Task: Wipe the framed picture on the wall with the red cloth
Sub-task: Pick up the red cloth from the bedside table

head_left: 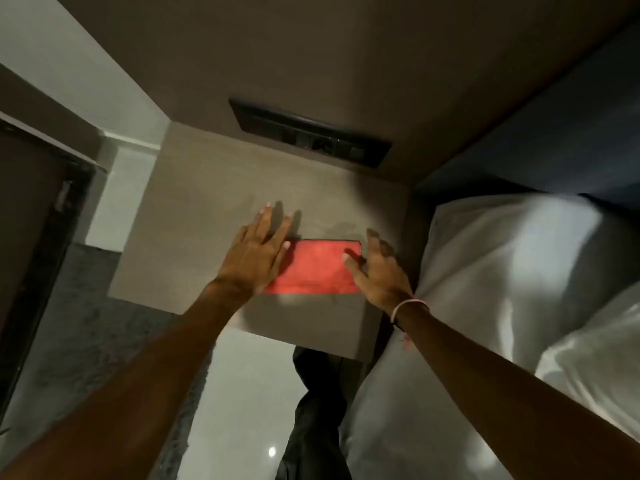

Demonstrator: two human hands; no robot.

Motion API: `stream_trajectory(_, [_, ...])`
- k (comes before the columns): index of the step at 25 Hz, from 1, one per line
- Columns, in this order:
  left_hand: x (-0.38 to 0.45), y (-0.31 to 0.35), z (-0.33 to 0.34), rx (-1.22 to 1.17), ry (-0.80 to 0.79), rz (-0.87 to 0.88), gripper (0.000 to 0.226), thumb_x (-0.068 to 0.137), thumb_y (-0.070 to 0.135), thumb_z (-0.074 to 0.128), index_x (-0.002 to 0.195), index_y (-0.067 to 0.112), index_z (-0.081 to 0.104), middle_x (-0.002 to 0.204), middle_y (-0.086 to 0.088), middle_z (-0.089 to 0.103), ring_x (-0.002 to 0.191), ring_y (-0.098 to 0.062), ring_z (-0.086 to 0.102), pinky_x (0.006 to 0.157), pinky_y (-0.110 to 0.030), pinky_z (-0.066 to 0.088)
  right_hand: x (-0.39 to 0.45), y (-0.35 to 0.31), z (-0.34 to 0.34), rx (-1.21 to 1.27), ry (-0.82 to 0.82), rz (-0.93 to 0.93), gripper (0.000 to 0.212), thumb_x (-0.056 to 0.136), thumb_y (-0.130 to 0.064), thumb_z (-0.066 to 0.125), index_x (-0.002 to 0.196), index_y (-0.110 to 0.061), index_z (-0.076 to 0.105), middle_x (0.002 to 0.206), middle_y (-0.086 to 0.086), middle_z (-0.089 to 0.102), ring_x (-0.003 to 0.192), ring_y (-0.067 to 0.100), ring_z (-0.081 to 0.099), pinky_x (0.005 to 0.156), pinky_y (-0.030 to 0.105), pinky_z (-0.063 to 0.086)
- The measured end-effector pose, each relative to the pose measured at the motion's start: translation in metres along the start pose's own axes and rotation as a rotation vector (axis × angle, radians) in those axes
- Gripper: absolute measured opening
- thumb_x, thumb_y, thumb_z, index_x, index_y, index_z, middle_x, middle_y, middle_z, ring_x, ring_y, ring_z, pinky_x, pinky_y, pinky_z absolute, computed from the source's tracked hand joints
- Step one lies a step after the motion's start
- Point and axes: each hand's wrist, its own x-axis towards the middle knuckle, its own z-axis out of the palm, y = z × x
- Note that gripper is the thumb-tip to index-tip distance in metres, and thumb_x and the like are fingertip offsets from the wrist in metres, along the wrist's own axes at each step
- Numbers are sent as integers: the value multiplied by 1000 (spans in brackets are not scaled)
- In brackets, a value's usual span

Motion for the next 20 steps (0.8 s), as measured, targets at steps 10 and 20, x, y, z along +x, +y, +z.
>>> stream_trajectory(10, [20,-17,25,-165,-114,-42,54,91,20,70,143,15,56,146,-14,59,133,-35,55,113,-46,43,37,12,30,287,95,174,54,71,-15,91,116,-6,63,117,19,71,107,34,69,91,35,57])
stream_trajectory(20, [-23,17,-88,-697,-312,67,38,87,-12,68,79,20,51,87,-8,57,80,-19,53,71,-27,43,-40,-15,-70,726,-62,83,43,94,5,62,135,11,54,129,25,64,119,38,61,109,51,48])
